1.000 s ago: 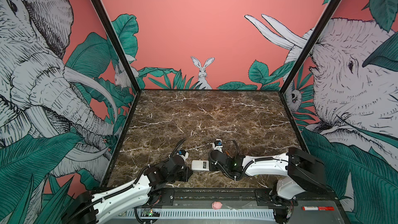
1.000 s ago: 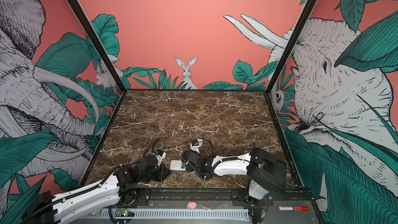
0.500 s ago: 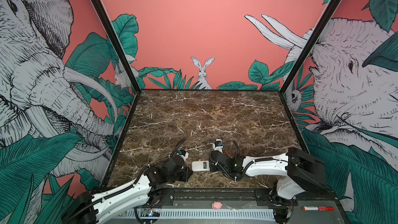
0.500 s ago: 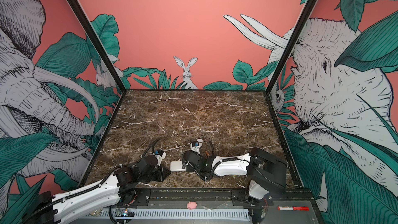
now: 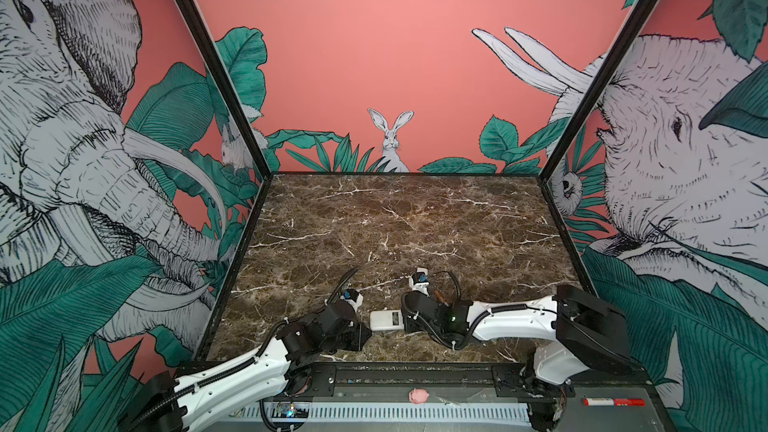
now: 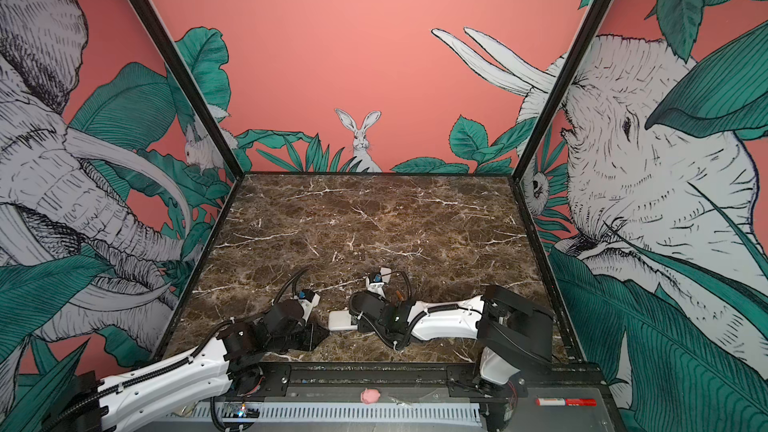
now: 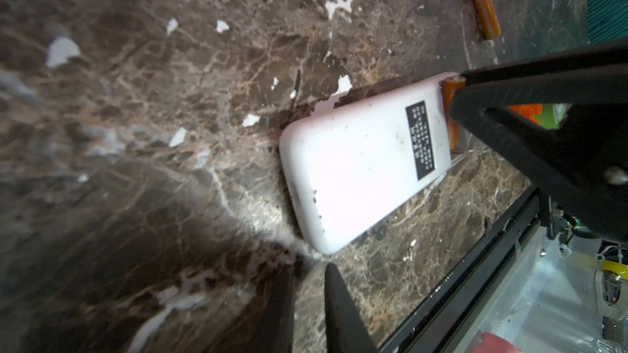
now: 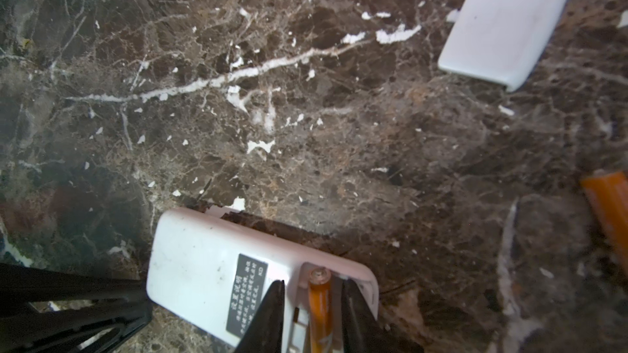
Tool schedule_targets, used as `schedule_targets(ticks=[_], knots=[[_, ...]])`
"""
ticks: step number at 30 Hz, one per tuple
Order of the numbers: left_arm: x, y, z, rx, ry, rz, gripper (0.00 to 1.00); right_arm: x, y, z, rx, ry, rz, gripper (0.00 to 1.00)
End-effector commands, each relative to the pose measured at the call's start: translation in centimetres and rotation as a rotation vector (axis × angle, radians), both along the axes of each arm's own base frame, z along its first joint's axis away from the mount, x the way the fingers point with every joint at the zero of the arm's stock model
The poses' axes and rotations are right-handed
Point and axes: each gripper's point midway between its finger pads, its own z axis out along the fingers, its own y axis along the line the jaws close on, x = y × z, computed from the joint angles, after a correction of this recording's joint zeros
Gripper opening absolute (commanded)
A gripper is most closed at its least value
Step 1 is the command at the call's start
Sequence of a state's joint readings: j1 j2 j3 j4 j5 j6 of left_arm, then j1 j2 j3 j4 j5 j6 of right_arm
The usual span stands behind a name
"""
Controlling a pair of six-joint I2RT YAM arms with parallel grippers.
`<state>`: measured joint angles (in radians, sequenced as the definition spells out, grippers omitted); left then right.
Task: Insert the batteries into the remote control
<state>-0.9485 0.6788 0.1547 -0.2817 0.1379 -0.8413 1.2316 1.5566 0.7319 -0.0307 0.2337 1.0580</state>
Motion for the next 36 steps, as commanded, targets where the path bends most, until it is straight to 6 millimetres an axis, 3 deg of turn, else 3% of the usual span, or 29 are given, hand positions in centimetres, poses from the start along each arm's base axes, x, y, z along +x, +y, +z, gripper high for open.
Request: schedule_targets(ticks=[1,9,14,18,24,29,36], knots=[[-0.7,1.4,-1.0,0.067,0.028,0.001,0.22,0.5,0.7,1.9,0.025,-0.036,-0.015,0.32],[-1.0,1.6,0.1,0.042,0.016,-0.003,0.33,0.7,0.9,3.8,-0.008,-0.078,0.032,0.34],[-1.0,1.6,1.8,0.028,-0.014,-0.019,0.4,1.0,-1.5,6.1,-0.119,-0.147,0.093,0.37],[-1.0,1.1,2.6,0.022,-0.005,-0.039,0.43,1.6,-4.6,7.5,-0.27,-0.171,0.225,0.39],[-0.6,-0.3,4.2,0.017,0.0,-0.089,0.45,1.5,-6.1,9.0,-0.331,-0.168,0.589,0.38],[-0.1,-0.9,4.6,-0.006,0.034,-0.08,0.44,1.4,-4.9,8.2,-0.355,-0.121,0.787,0.36],[0.3,0.0,4.6,-0.005,0.039,-0.024,0.44,1.2,-3.4,5.8,-0.363,0.0,0.828,0.31]])
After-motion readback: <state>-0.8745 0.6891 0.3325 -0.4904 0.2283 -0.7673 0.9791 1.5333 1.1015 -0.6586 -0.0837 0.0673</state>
